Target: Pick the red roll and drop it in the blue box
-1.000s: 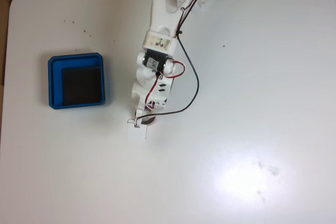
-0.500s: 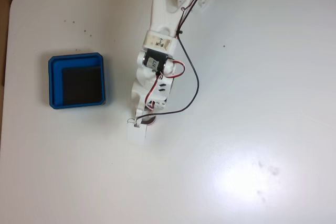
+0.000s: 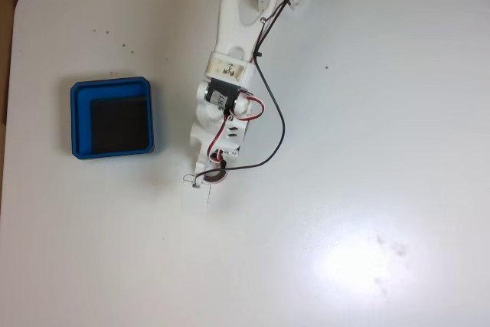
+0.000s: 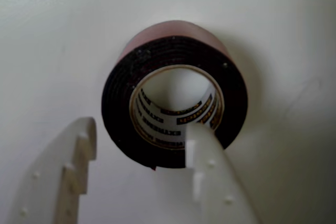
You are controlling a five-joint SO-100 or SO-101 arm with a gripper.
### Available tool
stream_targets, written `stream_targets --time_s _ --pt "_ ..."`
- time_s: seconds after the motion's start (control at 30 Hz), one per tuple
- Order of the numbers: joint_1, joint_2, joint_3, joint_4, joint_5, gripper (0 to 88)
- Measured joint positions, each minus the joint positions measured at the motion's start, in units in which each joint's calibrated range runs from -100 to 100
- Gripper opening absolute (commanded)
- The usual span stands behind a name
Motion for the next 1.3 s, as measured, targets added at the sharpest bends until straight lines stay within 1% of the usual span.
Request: stream_targets --time_s 0.27,0.47,1.3 --pt "0.1 0.34 0.0 0.0 0.0 15.9" --pt "0.1 0.34 0.0 0.0 0.0 19.1" --pt "0.0 2.96 -0.09 0.0 0.17 19.2"
